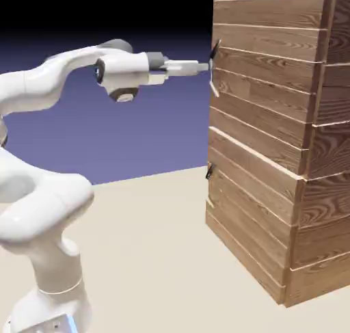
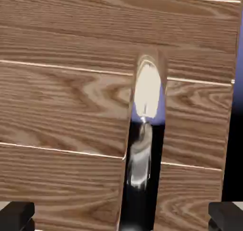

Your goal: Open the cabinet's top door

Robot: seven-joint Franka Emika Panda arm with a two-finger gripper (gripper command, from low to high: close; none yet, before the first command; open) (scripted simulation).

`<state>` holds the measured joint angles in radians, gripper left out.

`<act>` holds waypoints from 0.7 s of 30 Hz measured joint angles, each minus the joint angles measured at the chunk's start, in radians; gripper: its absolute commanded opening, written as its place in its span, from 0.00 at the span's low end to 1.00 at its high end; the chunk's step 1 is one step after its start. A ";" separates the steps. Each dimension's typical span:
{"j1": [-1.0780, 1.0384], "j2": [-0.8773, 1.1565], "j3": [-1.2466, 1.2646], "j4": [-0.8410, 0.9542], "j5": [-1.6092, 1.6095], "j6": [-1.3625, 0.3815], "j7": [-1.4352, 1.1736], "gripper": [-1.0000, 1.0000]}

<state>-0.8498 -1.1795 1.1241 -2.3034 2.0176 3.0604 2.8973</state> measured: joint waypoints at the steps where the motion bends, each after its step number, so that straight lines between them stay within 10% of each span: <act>1: -0.038 -0.007 0.010 0.021 0.014 -0.019 0.000 0.50; 5: -0.179 -0.035 0.045 0.097 0.065 -0.089 0.000 0.50; 6: -0.200 -0.039 0.050 0.108 0.073 -0.099 0.000 0.00; 21: -0.055 -0.427 -0.211 -0.288 0.142 -0.664 0.000 0.00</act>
<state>-0.9051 -1.6062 0.9128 -2.5916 2.1595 2.3963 2.8972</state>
